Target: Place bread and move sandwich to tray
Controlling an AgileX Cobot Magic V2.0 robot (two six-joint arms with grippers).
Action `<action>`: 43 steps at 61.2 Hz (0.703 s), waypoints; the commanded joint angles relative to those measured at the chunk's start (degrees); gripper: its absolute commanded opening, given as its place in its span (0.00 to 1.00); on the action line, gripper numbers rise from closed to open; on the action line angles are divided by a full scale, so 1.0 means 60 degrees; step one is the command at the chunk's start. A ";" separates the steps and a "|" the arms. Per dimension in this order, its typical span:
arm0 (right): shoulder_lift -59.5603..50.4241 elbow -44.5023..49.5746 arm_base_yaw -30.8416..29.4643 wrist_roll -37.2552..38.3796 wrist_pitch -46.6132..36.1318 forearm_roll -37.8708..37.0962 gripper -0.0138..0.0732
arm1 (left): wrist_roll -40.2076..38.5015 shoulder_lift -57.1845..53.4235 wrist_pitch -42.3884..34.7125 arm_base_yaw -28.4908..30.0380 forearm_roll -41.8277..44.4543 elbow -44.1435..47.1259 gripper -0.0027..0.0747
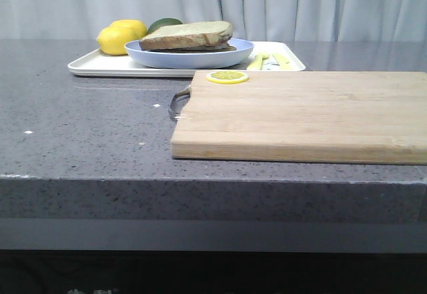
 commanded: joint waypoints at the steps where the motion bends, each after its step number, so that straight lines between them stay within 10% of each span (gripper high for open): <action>1: 0.0106 -0.0268 -0.0025 -0.0019 -0.0833 -0.0087 0.07 | -0.0089 -0.0733 -0.0933 0.0000 -0.0003 0.0070 0.01; 43: 0.0106 -0.0268 -0.0025 -0.0019 -0.0833 -0.0087 0.07 | -0.0089 -0.1375 -0.0932 0.0000 -0.0003 0.0160 0.01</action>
